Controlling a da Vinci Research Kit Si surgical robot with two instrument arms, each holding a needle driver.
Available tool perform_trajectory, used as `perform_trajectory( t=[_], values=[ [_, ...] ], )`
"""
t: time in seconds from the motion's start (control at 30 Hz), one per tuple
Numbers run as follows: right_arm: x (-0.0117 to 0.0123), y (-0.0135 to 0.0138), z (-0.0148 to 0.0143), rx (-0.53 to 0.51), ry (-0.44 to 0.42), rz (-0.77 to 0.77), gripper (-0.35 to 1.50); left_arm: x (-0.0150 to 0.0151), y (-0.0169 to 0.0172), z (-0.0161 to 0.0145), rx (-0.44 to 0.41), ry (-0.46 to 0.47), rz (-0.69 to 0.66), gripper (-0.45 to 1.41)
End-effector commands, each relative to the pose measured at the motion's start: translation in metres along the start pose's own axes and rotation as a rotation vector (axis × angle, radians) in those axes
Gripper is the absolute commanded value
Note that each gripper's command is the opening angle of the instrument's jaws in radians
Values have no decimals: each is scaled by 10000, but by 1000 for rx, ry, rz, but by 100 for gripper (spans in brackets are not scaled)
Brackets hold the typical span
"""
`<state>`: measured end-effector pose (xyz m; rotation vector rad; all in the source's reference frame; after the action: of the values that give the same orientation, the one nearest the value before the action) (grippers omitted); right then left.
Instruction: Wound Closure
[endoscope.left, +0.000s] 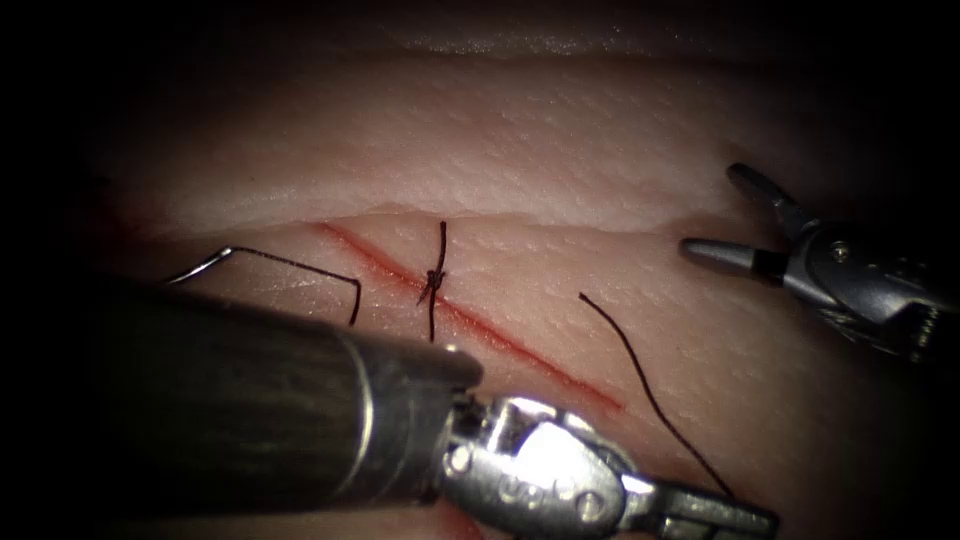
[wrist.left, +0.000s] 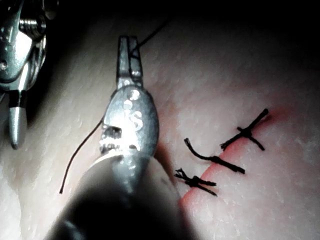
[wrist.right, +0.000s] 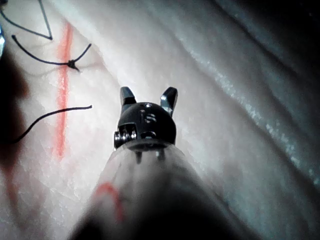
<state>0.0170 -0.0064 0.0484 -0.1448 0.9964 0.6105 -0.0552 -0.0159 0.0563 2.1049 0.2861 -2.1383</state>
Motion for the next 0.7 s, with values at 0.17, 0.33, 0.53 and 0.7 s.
perform_trajectory(
  t=[0.17, 0.33, 0.53, 0.7],
  values=[
    [-1, -15, 25, 30, -5, -15, 138, -43, -1, 23, -2, -25, -11, 81],
    [-3, -19, 30, 49, -17, -23, 138, -66, 1, 16, 87, -111, -91, 131],
    [-3, -18, 34, 45, -18, -21, 138, -46, 12, -22, 106, -132, -119, 138],
    [-2, -20, 33, 48, -16, -22, 138, -26, 28, -63, 90, -248, -146, 138]
  ],
)
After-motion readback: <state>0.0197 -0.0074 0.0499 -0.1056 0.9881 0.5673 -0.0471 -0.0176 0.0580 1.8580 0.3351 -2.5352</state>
